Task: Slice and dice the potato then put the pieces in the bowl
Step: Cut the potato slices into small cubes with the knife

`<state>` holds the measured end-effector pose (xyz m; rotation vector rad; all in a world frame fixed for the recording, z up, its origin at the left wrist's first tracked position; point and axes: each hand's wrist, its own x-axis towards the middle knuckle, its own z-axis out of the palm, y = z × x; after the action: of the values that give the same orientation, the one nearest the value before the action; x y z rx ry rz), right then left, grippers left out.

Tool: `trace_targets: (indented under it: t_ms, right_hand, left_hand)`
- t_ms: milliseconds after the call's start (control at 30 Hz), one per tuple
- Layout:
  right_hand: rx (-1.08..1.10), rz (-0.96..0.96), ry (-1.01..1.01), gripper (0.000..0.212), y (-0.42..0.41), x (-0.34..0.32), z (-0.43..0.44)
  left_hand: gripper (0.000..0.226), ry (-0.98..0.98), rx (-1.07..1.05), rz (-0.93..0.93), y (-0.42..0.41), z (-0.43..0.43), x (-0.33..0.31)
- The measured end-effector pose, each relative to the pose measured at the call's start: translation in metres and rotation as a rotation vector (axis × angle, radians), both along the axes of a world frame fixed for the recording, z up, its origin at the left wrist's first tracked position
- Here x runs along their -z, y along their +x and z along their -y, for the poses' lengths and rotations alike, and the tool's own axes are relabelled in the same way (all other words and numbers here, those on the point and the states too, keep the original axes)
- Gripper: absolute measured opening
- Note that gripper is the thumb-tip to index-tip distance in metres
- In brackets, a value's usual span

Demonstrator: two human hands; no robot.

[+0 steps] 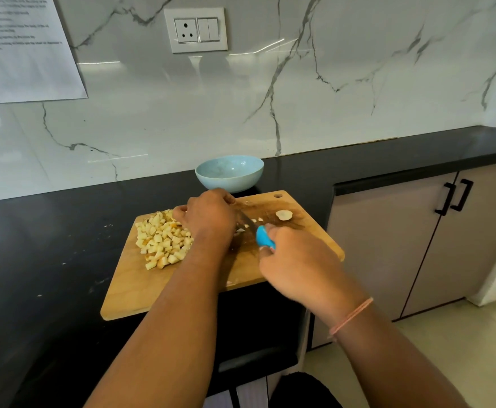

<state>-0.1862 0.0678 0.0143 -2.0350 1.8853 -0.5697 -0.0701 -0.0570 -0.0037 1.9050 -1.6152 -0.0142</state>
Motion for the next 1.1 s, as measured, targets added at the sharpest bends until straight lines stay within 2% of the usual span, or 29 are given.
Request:
trace_targets:
  t_ms: [133,300,400,567,667,833,1033,1100]
  right_hand:
    - [0.108,0.0,-0.013,0.042,-0.021,0.004,0.001]
    - [-0.01,0.056,0.011,0.046,-0.023,0.004,-0.001]
    - [0.083,0.082,-0.034,0.04,-0.035,0.003,-0.001]
    - [0.194,0.094,-0.029,0.042,-0.055,0.004,0.003]
    - [0.207,0.074,-0.029,0.041,-0.058,0.007,0.005]
    - [0.213,0.086,-0.027,0.036,-0.06,0.008,0.009]
    - [0.202,0.12,-0.045,0.039,-0.054,0.005,0.01]
    - [0.197,0.119,-0.055,0.039,-0.05,0.003,0.011]
  left_hand:
    - [0.027,-0.016,0.068,0.044,-0.009,0.001,0.004]
    - [0.032,-0.03,0.09,0.073,-0.013,-0.002,0.001]
    - [0.03,-0.016,0.192,0.068,-0.02,-0.003,0.003]
    - [0.039,0.134,0.433,0.305,-0.044,0.002,0.008]
    - [0.043,0.236,0.525,0.377,-0.055,0.006,0.008]
    - [0.042,0.188,0.502,0.286,-0.055,0.006,0.006]
    - [0.015,-0.113,0.364,0.085,-0.04,0.004,0.005]
    - [0.012,-0.122,0.333,0.088,-0.034,0.004,0.005]
